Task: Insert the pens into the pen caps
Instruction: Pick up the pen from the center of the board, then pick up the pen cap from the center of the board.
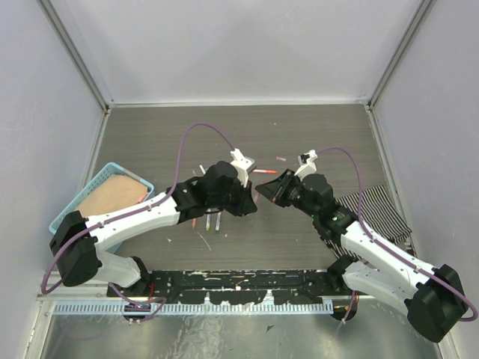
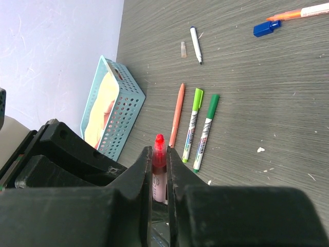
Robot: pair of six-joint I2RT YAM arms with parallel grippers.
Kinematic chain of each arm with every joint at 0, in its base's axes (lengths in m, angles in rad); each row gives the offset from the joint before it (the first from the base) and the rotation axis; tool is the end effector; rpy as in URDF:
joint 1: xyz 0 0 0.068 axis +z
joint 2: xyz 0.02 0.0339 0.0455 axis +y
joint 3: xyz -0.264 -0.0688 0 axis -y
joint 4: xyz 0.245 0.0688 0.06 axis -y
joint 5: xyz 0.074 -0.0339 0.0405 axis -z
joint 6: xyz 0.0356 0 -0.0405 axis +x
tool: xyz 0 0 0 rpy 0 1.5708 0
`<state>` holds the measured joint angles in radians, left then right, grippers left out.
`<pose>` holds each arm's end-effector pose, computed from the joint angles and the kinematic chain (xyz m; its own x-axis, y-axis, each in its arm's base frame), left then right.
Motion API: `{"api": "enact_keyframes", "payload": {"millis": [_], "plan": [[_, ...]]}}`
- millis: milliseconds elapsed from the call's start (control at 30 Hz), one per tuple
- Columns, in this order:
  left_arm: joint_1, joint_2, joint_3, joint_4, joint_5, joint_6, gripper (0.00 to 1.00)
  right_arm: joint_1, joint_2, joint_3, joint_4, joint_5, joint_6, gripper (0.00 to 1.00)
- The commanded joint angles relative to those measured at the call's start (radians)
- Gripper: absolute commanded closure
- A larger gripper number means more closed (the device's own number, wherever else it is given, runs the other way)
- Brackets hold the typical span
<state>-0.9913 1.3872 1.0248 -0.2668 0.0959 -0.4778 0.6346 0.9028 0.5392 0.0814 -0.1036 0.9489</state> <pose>0.1673 -0.2618 0.2779 -0.6887 0.2164 -0.6920 0.6291 0.6529 -0.4218 0.1684 0.1286 0.2592 -0.6749 0.5070 -0.5361 -0.2079 0.5665 0.7974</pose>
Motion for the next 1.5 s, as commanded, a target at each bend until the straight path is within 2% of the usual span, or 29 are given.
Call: {"api": "enact_keyframes", "payload": {"millis": [0,100,233,467,667,800,867,1100,1300,1400,1467], "plan": [[-0.003,-0.002,0.023,0.008,-0.025,0.000,1.00,-0.003,-0.021,0.037,-0.005,0.018,-0.055,0.82],[-0.002,-0.011,0.022,-0.017,-0.049,0.009,1.00,-0.003,-0.030,0.075,-0.073,0.062,-0.127,0.62],[0.000,-0.025,0.018,-0.043,-0.067,0.029,1.00,-0.003,-0.037,0.141,-0.171,0.123,-0.252,0.50],[0.012,-0.047,0.018,-0.084,-0.027,0.075,1.00,-0.003,0.028,0.302,-0.393,0.232,-0.467,0.46],[0.018,-0.070,0.021,-0.161,-0.052,0.110,1.00,-0.003,0.076,0.385,-0.474,0.354,-0.589,0.43],[0.043,-0.101,0.025,-0.229,-0.071,0.121,1.00,-0.018,0.202,0.484,-0.548,0.384,-0.661,0.43],[0.059,-0.125,0.034,-0.266,-0.079,0.128,1.00,-0.050,0.262,0.513,-0.558,0.347,-0.700,0.42],[0.088,-0.199,0.089,-0.408,-0.108,0.181,1.00,-0.215,0.494,0.609,-0.566,0.076,-0.867,0.41],[0.096,-0.224,0.099,-0.489,-0.153,0.258,1.00,-0.324,0.712,0.727,-0.549,-0.002,-0.939,0.41],[0.102,-0.248,0.086,-0.486,-0.151,0.285,1.00,-0.363,0.799,0.793,-0.548,-0.086,-0.990,0.41],[0.109,-0.261,0.073,-0.474,-0.153,0.291,1.00,-0.369,0.855,0.846,-0.563,-0.085,-1.020,0.41]]}}
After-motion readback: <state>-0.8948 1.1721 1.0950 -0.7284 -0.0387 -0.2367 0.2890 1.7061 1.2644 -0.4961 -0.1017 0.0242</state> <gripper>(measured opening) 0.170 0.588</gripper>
